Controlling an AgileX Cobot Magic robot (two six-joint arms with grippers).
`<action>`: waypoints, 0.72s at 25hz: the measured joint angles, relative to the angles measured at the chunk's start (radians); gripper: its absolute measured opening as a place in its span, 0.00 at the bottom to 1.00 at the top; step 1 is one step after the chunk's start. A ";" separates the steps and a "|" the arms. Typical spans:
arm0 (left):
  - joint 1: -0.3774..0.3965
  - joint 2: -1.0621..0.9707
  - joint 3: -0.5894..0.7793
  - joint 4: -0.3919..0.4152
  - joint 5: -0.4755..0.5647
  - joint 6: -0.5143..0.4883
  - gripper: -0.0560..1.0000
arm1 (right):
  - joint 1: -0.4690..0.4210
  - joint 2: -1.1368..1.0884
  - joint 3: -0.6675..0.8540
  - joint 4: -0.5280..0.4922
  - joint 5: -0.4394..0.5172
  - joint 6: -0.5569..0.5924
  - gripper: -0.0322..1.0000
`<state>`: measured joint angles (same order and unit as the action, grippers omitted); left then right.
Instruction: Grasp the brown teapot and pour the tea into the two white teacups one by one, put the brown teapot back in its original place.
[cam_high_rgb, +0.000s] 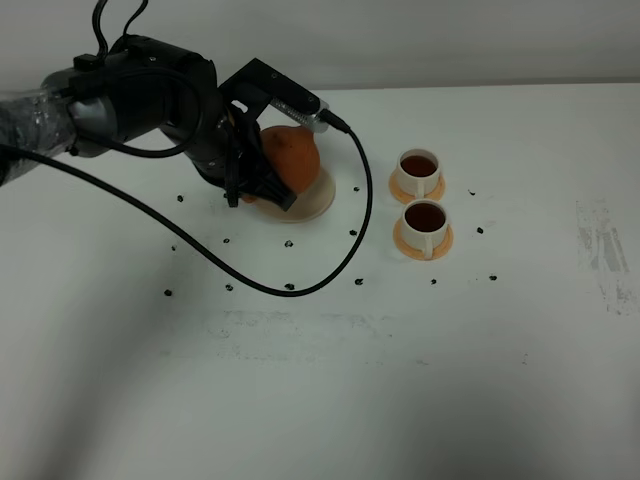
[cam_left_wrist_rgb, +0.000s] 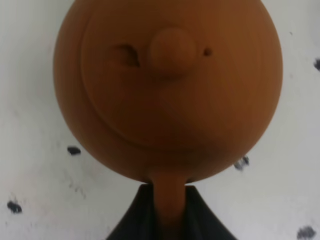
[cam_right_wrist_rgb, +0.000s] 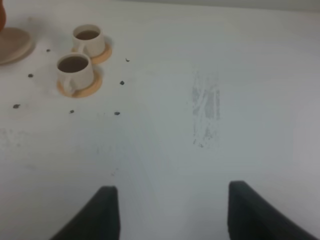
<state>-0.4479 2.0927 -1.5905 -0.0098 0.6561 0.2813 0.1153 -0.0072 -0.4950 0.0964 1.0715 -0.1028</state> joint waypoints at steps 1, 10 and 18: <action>0.000 0.017 -0.024 0.000 0.011 0.000 0.17 | 0.000 0.000 0.000 0.000 0.000 0.000 0.51; 0.000 0.119 -0.105 -0.001 0.067 0.000 0.17 | 0.000 0.000 0.000 0.000 0.000 0.001 0.51; 0.016 0.124 -0.105 0.004 0.075 0.000 0.17 | 0.000 0.000 0.000 0.000 0.000 0.001 0.51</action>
<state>-0.4323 2.2166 -1.6953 -0.0061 0.7310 0.2813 0.1153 -0.0072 -0.4950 0.0964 1.0715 -0.1021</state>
